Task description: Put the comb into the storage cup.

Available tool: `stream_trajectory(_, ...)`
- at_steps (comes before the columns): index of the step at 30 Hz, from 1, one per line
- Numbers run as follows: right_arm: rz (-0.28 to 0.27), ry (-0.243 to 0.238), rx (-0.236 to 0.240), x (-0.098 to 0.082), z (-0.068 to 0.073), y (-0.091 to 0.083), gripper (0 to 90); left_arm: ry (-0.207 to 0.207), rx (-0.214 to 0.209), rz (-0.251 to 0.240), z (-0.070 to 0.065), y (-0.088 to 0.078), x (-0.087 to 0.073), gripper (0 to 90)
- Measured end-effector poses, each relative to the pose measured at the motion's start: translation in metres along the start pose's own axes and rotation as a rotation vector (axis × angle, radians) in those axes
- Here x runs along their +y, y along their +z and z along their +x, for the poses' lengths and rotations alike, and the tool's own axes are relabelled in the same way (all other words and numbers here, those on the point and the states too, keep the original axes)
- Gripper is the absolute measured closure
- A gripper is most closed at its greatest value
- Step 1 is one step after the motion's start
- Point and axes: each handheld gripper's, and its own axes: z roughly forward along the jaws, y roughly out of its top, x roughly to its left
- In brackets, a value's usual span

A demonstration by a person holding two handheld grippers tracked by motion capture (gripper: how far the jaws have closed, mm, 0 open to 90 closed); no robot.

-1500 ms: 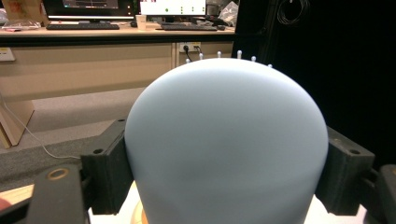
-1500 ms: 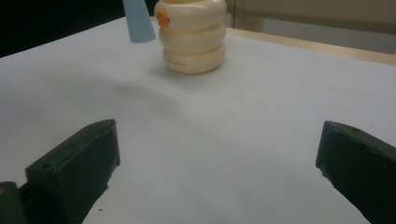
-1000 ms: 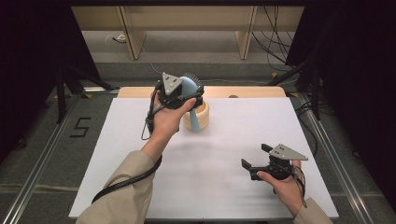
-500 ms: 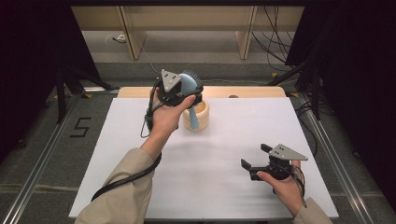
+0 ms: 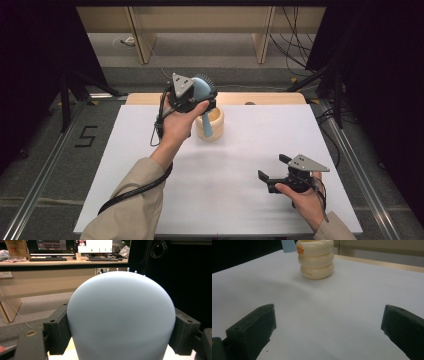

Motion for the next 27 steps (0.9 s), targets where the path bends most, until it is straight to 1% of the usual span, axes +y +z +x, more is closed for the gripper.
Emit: stream_trajectory(27, 0.006, 0.005, -0.001, -0.0010, -0.0004, 0.0010, 0.5, 0.008, 0.005, -0.020, -0.0009, 0.0014, 0.0103, 19.6)
